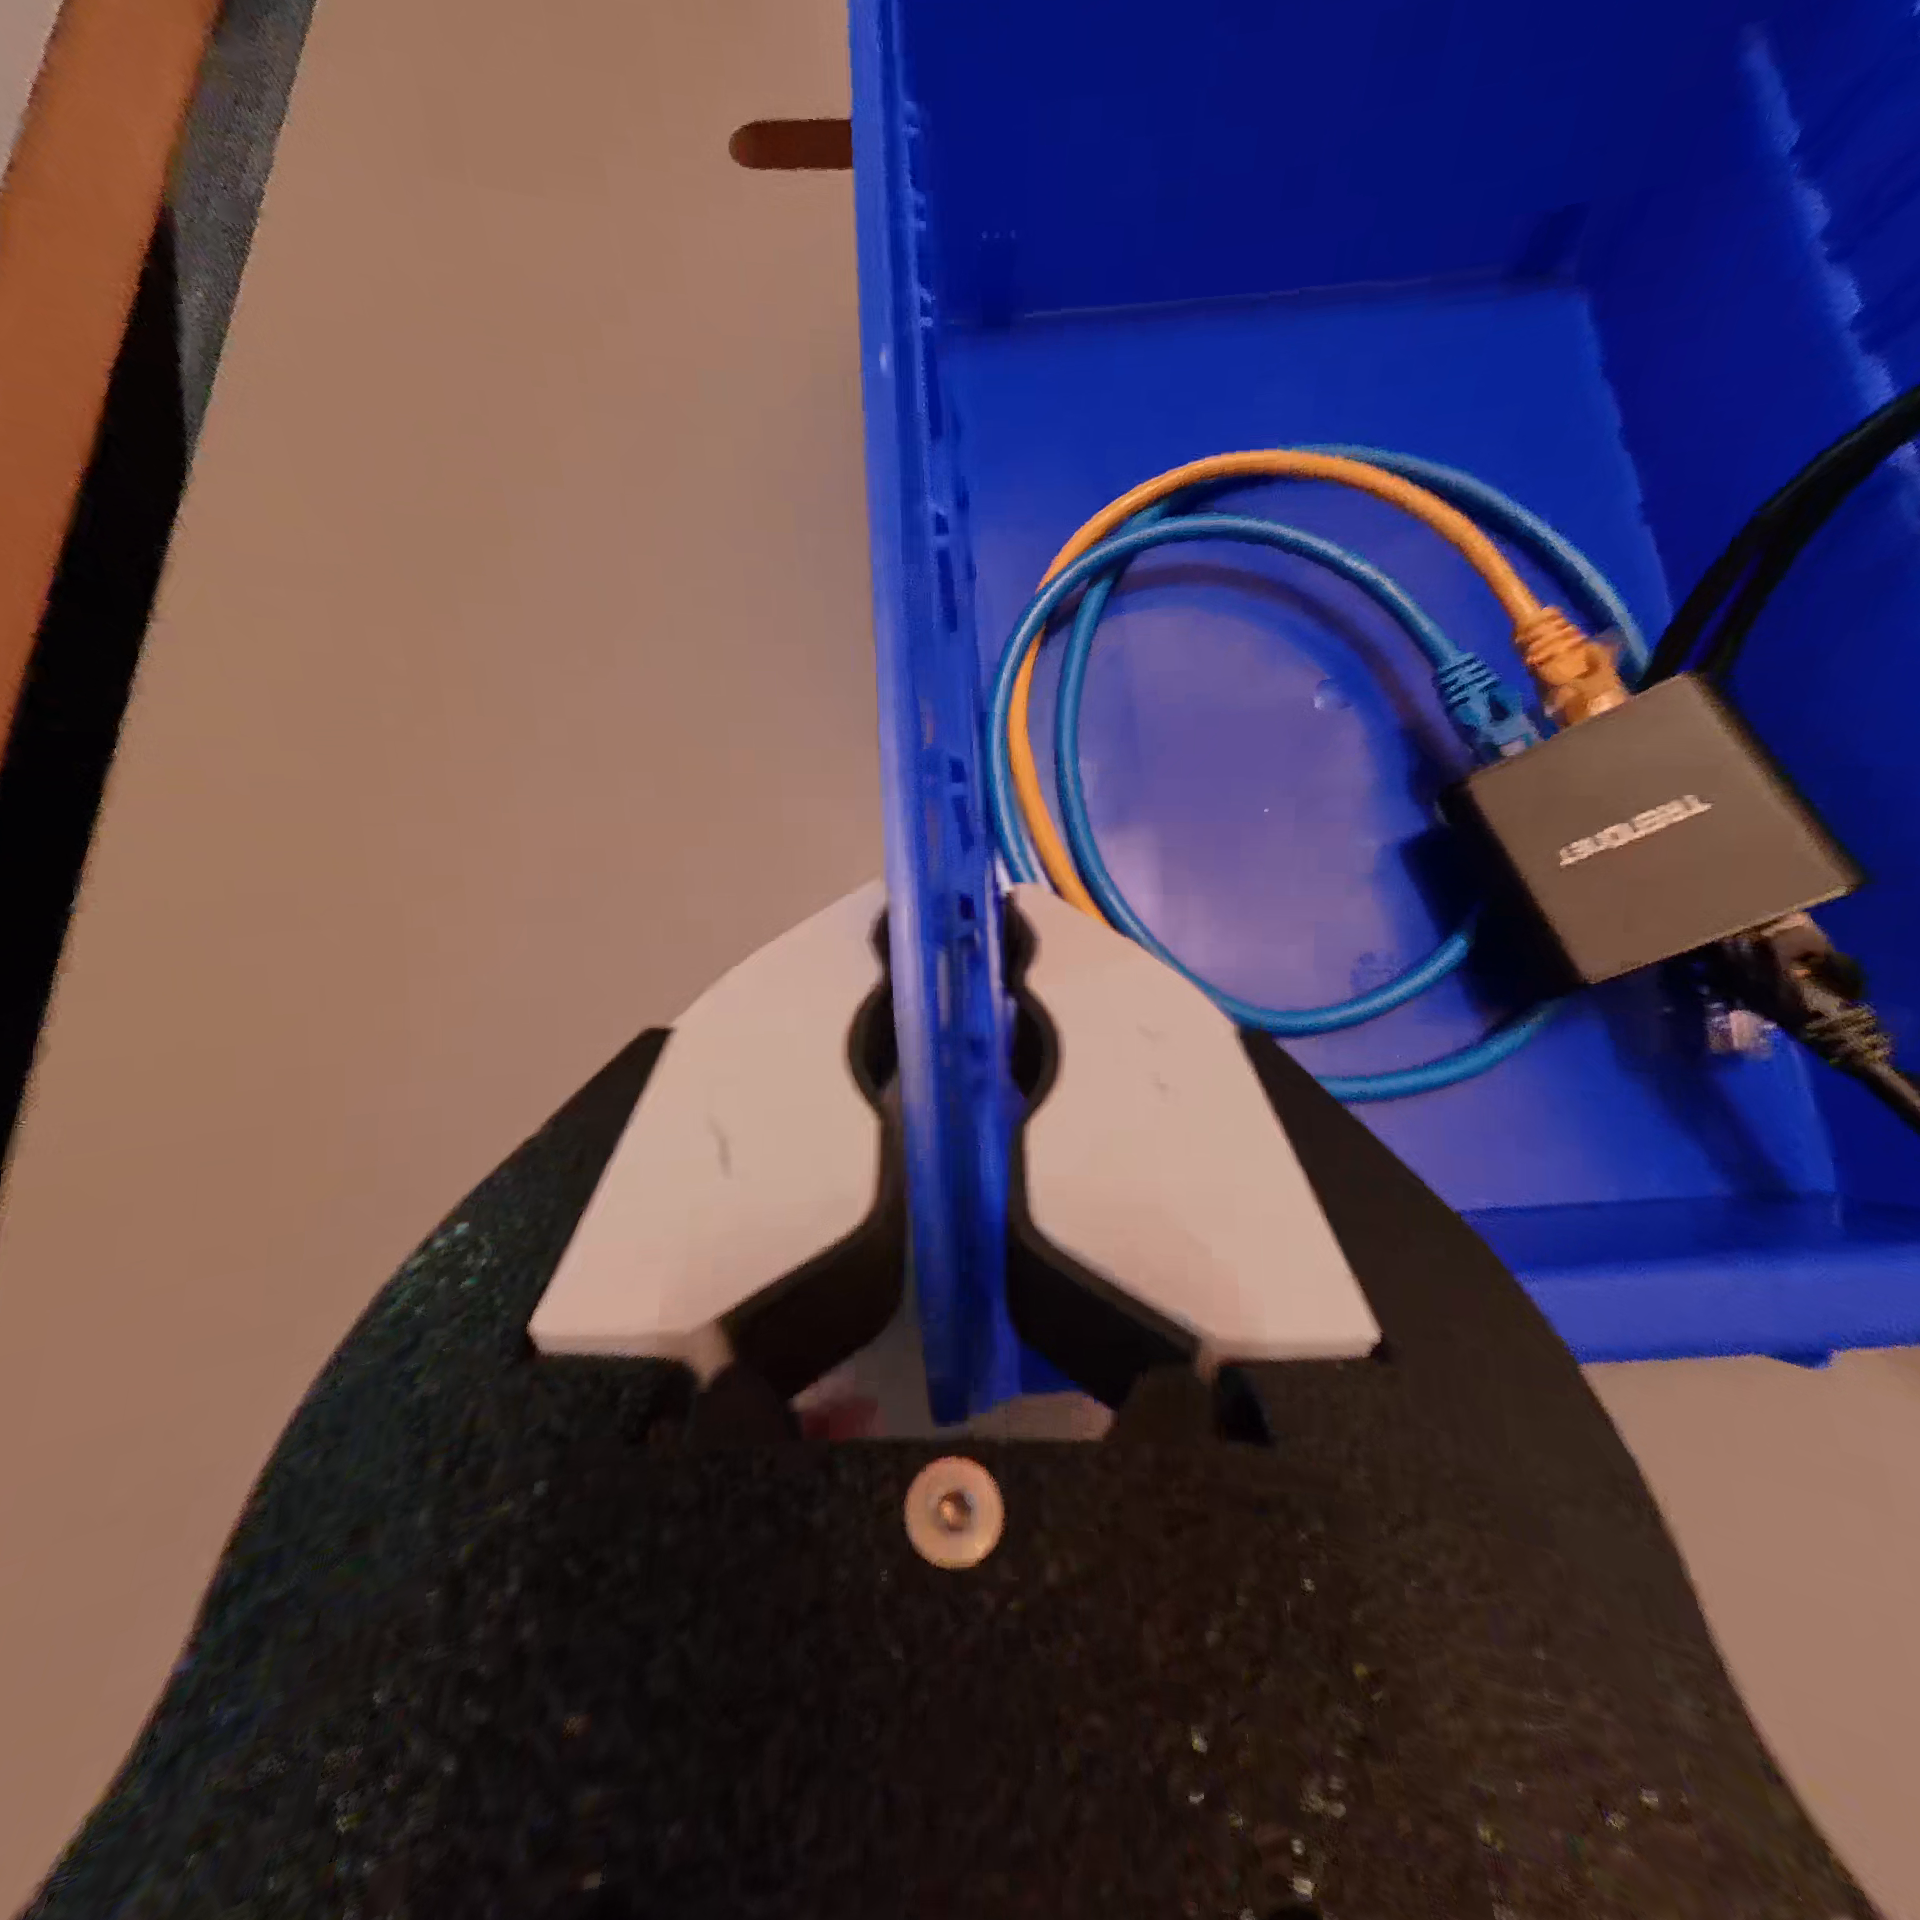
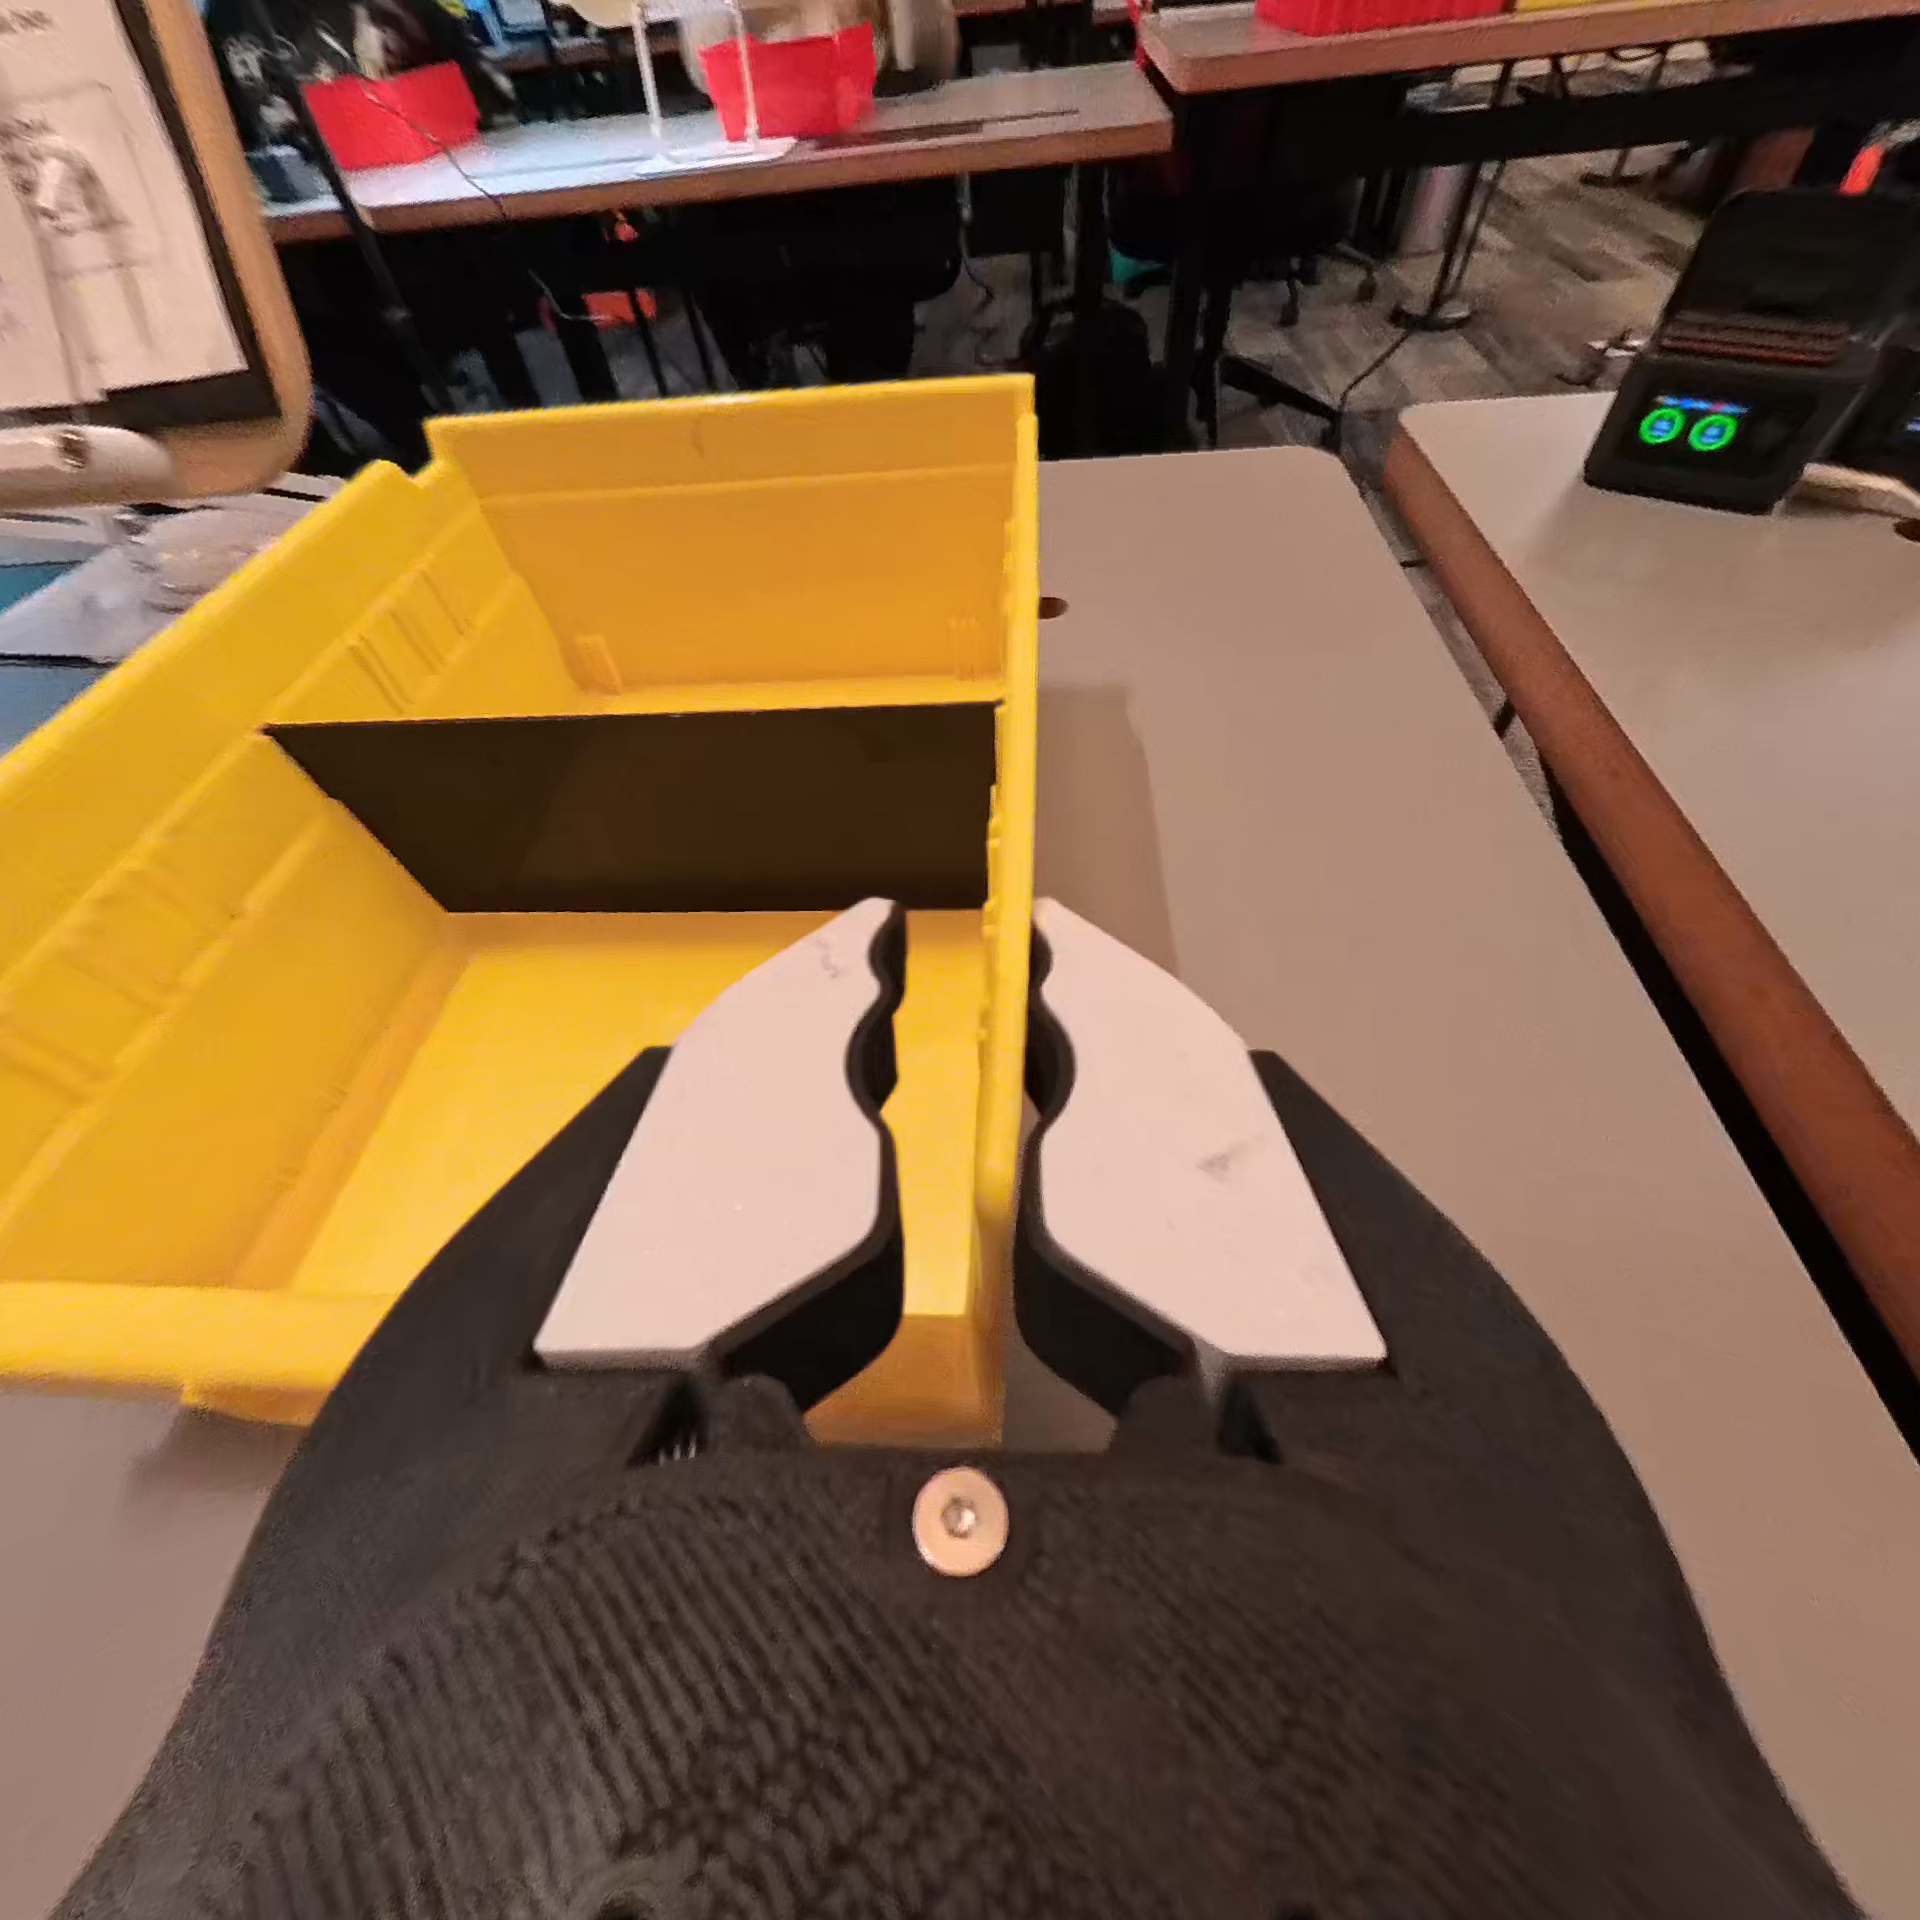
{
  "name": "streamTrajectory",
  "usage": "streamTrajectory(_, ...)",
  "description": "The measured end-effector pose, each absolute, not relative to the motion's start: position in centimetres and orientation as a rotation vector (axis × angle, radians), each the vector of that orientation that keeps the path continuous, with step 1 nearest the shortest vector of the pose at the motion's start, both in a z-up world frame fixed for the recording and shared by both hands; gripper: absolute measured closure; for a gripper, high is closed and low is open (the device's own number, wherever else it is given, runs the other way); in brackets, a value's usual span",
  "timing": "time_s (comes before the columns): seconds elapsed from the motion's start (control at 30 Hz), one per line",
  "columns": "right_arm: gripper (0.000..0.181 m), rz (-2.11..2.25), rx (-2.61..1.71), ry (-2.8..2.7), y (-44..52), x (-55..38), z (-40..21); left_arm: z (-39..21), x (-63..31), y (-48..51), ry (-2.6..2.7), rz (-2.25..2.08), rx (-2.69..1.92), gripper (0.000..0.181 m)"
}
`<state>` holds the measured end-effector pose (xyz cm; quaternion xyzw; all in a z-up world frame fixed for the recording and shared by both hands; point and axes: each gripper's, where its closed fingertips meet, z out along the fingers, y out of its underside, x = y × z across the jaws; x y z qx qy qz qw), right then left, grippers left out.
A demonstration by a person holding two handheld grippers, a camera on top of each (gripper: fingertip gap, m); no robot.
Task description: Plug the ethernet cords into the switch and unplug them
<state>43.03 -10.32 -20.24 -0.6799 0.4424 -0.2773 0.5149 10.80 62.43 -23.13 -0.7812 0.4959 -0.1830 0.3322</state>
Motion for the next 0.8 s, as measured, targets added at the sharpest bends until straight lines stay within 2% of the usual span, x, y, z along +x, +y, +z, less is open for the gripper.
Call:
streamTrajectory(0.03,0.155,-0.647,-1.64,1.058,-10.2,42.7,-20.0,-22.6,10.4,62.9,1.288,-0.412,-2.041,0.151)
streamTrajectory(0.13,0.131,-0.68,-1.679,1.04,-10.4,42.0,-18.8,-19.3,10.6,62.0,1.255,-0.443,-2.012,0.134)
streamTrajectory(0.27,0.084,-0.946,-1.659,1.022,-11.9,41.7,-15.5,-17.1,13.2,55.6,1.337,-0.755,-2.022,0.13)
streamTrajectory(0.37,0.072,-1.0,-1.606,0.982,-11.4,41.1,-13.4,-18.9,15.3,50.5,1.399,-1.049,-2.234,0.116)
streamTrajectory(0.43,0.072,-1.01,-1.577,0.928,-10.7,40.6,-12.1,-20.5,16.4,50.0,1.4,-1.055,-2.317,0.116)
streamTrajectory(0.5,0.076,-1.012,-1.561,0.878,-10.0,40.0,-11.2,-22.6,16.7,50.7,1.382,-0.932,-2.447,0.099)
streamTrajectory(0.6,0.077,-1.003,-1.553,0.87,-9.7,39.5,-11.0,-24.4,17.7,50.1,1.398,-0.898,-2.564,0.095)
streamTrajectory(0.7,0.078,-1.005,-1.56,0.886,-9.8,39.5,-11.2,-25.6,18.8,50.4,1.326,-0.864,-2.634,0.1)
streamTrajectory(0.77,0.079,-1.0,-1.567,0.875,-9.6,39.5,-11.2,-26.2,19.3,50.5,1.305,-0.845,-2.657,0.12)
streamTrajectory(0.8,0.08,-0.999,-1.568,0.87,-9.6,39.4,-11.1,-26.6,19.4,50.5,1.294,-0.83,-2.665,0.121)
